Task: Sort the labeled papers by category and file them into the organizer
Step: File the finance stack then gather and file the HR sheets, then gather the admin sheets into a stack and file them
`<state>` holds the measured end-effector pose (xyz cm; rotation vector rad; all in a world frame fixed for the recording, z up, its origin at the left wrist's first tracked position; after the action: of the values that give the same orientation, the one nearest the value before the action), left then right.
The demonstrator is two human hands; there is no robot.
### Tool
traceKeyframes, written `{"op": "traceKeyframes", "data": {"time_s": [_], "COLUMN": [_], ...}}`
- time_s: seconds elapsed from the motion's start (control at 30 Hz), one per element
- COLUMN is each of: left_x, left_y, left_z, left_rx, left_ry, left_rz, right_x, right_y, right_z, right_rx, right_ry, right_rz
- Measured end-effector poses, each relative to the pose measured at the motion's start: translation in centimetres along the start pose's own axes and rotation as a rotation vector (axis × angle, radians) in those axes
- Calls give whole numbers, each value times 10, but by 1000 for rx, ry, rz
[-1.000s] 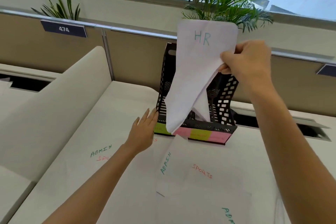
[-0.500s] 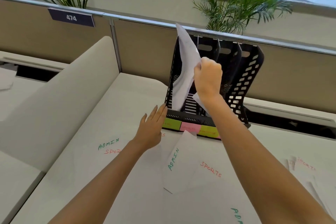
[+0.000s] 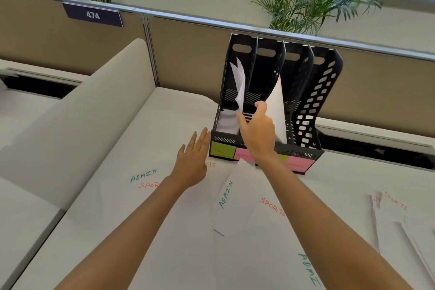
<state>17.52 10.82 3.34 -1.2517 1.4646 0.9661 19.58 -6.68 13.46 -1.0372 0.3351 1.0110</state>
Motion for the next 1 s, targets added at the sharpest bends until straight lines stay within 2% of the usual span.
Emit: {"op": "traceKeyframes", "data": {"time_s": [0.1, 0.23, 0.3, 0.4, 0.5, 0.57, 0.67, 0.73, 0.87, 1.0], "left_x": [4, 12, 14, 13, 8, 8, 14, 18, 12, -25], "left_y": [18, 57, 81, 118, 150, 167, 181, 188, 199, 199], "left_z": [17, 47, 66, 96, 124, 140, 156, 160, 161, 165], "left_rx": [-104, -303, -441, -721, -1011, -1145, -1191, -1151, -1064, -1001], "left_ry": [42, 145, 165, 196, 450, 647, 959, 1043, 982, 776], "left_rz": [54, 94, 68, -11, -125, -169, -132, -82, -110, -256], "right_x": [-3, 3, 13, 33, 50, 55, 59, 59, 53, 33], "right_y": [17, 63, 91, 132, 166, 183, 196, 203, 206, 186], "right_z": [-8, -19, -20, -22, -17, -10, -1, 6, 15, 3], "right_rx": [21, 113, 126, 236, 324, 382, 523, 584, 606, 543], "right_ry": [-27, -95, -126, -131, -84, -107, -241, -339, -529, -490], "right_rz": [21, 148, 264, 548, 806, 886, 902, 914, 766, 519]}}
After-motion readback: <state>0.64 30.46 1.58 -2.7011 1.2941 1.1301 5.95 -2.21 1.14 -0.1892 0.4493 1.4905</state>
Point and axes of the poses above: each hand's wrist, its own y-axis away from the middle knuckle, its own x-axis out of the palm, z = x × y, the point moved 4 cm from there along -y, towards the middle knuckle, and after that the axes turned 10 degrees about -x, right-handed, at the moved point
